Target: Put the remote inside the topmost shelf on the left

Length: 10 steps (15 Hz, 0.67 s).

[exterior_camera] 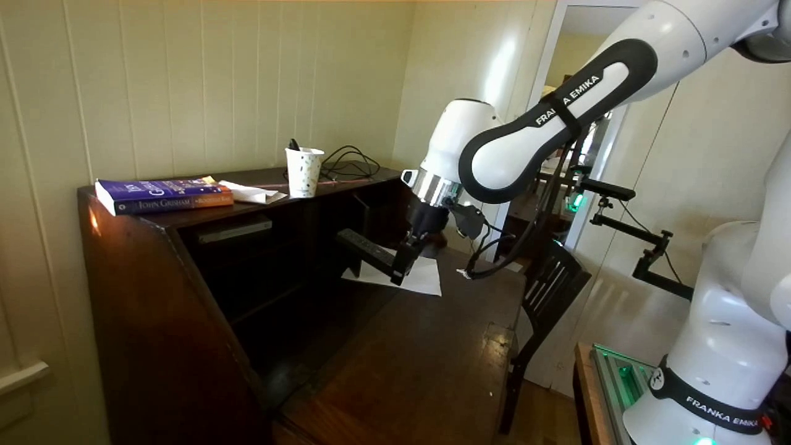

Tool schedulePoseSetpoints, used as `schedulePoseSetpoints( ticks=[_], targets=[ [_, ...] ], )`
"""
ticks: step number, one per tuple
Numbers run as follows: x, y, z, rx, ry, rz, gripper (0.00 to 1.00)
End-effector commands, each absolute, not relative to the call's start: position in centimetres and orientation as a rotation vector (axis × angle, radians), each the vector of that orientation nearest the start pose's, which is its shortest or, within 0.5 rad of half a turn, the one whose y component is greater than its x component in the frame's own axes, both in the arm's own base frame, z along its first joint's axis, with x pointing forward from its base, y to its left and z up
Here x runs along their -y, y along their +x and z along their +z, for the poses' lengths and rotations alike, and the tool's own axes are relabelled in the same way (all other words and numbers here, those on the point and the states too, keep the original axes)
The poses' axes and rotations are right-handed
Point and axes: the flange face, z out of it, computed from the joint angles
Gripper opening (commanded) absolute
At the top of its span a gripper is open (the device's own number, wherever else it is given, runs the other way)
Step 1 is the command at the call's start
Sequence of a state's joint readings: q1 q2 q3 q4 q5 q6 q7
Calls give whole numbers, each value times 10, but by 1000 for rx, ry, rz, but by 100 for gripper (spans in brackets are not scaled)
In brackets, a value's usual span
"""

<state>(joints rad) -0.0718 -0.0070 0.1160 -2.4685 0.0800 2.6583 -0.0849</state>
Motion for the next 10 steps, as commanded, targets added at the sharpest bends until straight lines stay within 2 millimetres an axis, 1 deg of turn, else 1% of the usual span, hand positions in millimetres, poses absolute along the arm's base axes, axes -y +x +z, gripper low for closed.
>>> schedulePoseSetpoints(
  ticks=[1, 3, 4, 6, 8, 9, 10],
  targets=[
    [-40, 517, 318, -86, -3116, -338, 36],
    [-56, 535, 316, -132, -3169, -301, 36],
    [-70, 545, 314, -154, -3173, -275, 36],
    [-94, 562, 314, -154, -3178, -149, 36],
    [-111, 580, 324, -116, -3180, -30, 36],
    [-117, 590, 332, -113, -3206, 1, 36],
    [-124, 599, 342, -96, -3228, -19, 36]
  ],
)
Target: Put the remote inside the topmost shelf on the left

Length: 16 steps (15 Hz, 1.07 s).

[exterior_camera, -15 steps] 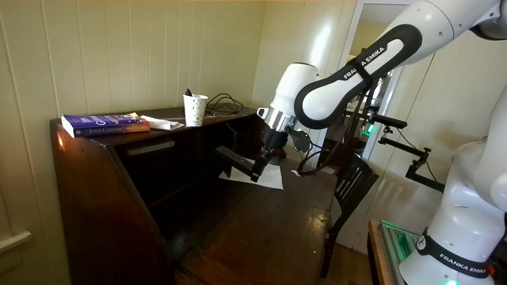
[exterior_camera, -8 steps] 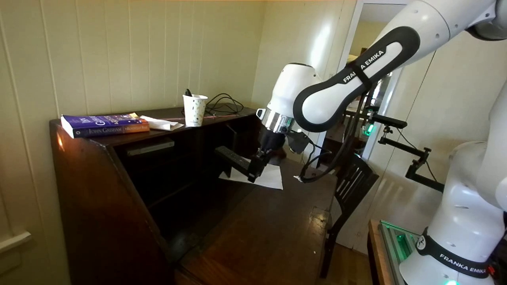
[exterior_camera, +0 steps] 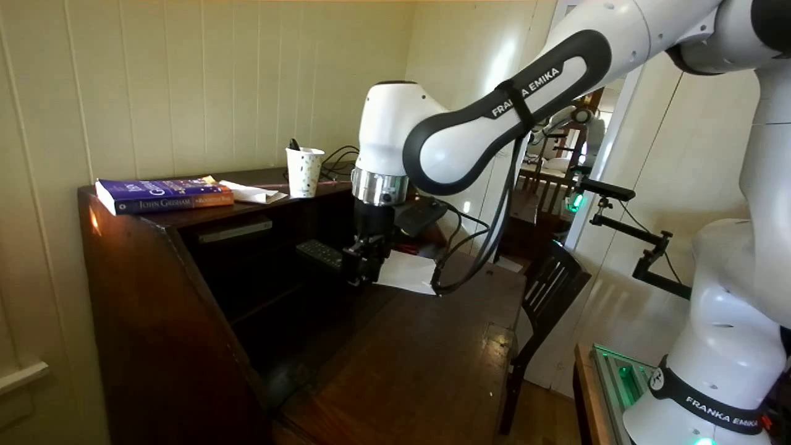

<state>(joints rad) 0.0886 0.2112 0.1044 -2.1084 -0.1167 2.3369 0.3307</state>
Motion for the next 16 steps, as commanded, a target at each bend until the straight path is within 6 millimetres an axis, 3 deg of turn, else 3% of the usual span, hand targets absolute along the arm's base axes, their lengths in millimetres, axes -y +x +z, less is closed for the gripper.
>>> schedulePoseSetpoints(
  ticks=[1, 3, 4, 5, 6, 11, 16],
  targets=[
    [-131, 610, 353, -135, -3253, -96, 36],
    [-139, 618, 365, -122, -3242, -108, 36],
    [-133, 603, 356, -102, -3215, -94, 61],
    [-137, 608, 362, -101, -3213, -104, 61],
    [-139, 611, 364, -101, -3214, -107, 36],
    [-139, 625, 341, -190, -3178, -27, 36],
    [-148, 654, 350, -225, -3100, 79, 36]
  ],
)
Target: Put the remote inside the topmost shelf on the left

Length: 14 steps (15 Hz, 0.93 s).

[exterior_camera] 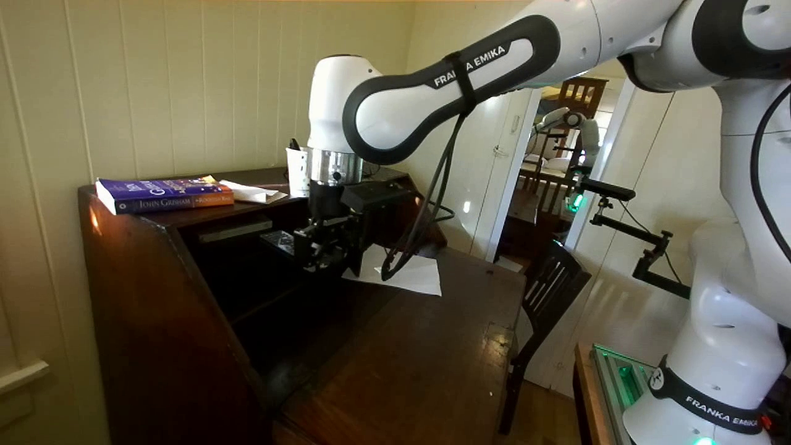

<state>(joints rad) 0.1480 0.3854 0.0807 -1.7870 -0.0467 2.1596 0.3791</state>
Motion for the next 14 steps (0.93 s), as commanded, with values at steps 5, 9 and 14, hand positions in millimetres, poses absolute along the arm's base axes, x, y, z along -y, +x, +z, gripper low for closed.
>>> schedulePoseSetpoints(
  ticks=[5, 9, 14],
  targets=[
    [-158, 684, 366, -239, -3093, 209, 36],
    [-161, 701, 360, -263, -3097, 293, 36],
    [-158, 704, 351, -254, -3114, 256, 36]
  ],
)
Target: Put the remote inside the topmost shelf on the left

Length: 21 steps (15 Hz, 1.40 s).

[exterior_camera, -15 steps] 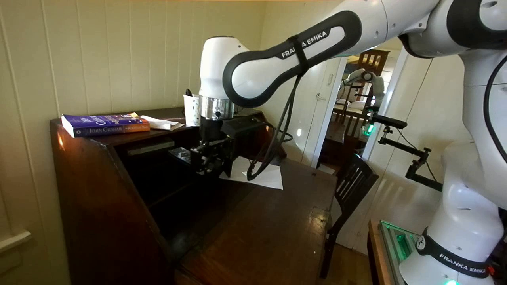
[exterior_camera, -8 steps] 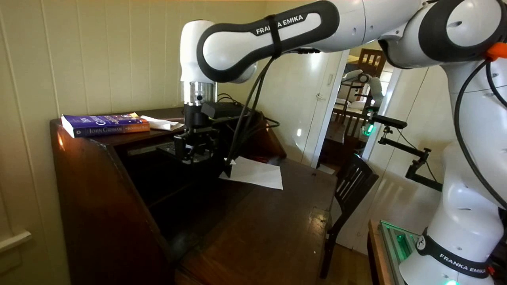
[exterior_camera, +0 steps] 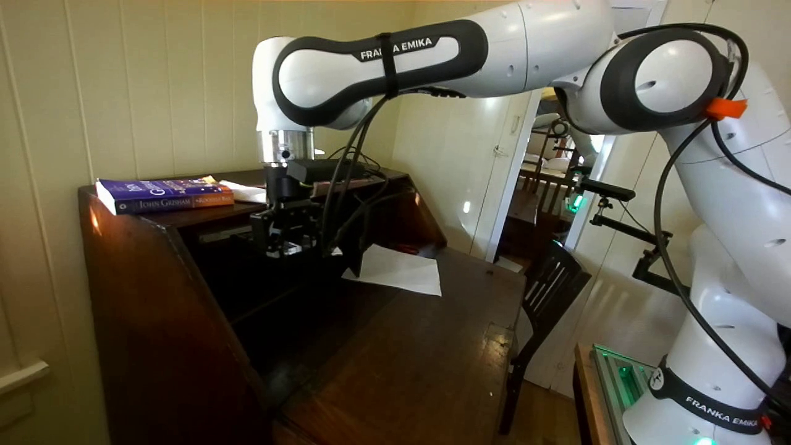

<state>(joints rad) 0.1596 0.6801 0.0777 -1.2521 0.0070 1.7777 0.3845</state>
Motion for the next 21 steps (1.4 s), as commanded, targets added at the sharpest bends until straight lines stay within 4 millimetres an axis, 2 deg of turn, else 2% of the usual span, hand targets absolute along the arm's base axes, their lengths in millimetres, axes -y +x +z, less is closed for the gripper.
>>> schedulePoseSetpoints(
  ticks=[1, 6, 14, 16, 21],
  targets=[
    [-160, 703, 352, -218, -3119, 227, 36],
    [-166, 709, 357, -90, -3129, 132, 36],
    [-146, 727, 369, -179, -3163, 100, 36],
    [-147, 731, 366, -190, -3172, 124, 36],
    [-152, 740, 341, -209, -3176, 190, 36]
  ],
)
